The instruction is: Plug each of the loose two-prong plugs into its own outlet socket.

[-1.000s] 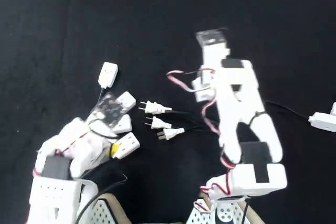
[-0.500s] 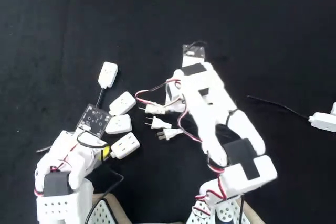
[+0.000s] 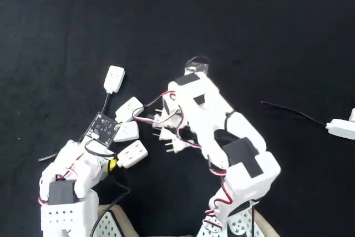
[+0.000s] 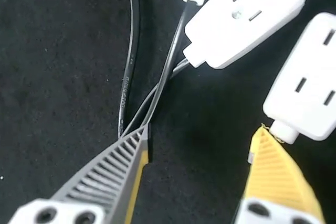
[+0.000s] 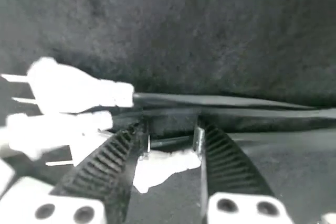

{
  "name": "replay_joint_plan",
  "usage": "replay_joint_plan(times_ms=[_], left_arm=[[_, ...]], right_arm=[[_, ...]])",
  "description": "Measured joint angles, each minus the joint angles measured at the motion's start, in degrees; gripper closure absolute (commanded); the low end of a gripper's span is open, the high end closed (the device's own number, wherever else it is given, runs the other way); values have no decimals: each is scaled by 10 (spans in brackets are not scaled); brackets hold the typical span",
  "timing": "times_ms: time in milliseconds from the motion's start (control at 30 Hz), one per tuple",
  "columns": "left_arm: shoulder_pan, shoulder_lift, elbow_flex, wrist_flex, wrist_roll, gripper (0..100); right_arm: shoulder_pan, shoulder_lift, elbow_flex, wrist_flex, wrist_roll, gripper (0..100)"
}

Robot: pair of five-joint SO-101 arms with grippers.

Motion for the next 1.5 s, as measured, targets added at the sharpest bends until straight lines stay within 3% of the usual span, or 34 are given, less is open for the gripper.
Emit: replay_joint_plan(times_ms=[200,333,533,700,1067,1233,1500], left_arm=[[0,-3,0,-3,0,698],[0,-3,1,-3,0,698],[0,-2,2,-3,0,698],[0,-2,2,-3,0,698],[0,-2,5,-13,0,698],[0,-2,5,-13,0,698],[0,-2,5,-13,0,698]], right_arm=[[39,-12,-74,11,-9,843],[42,-12,-112,8,-85,843],[1,-4,-94,-86,-186,844],[-7,24,-65,-147,-226,844],[-7,-58,-65,-61,-229,844],[-3,-127,-62,-12,-189,844],[-60,-97,42,-127,-183,844]])
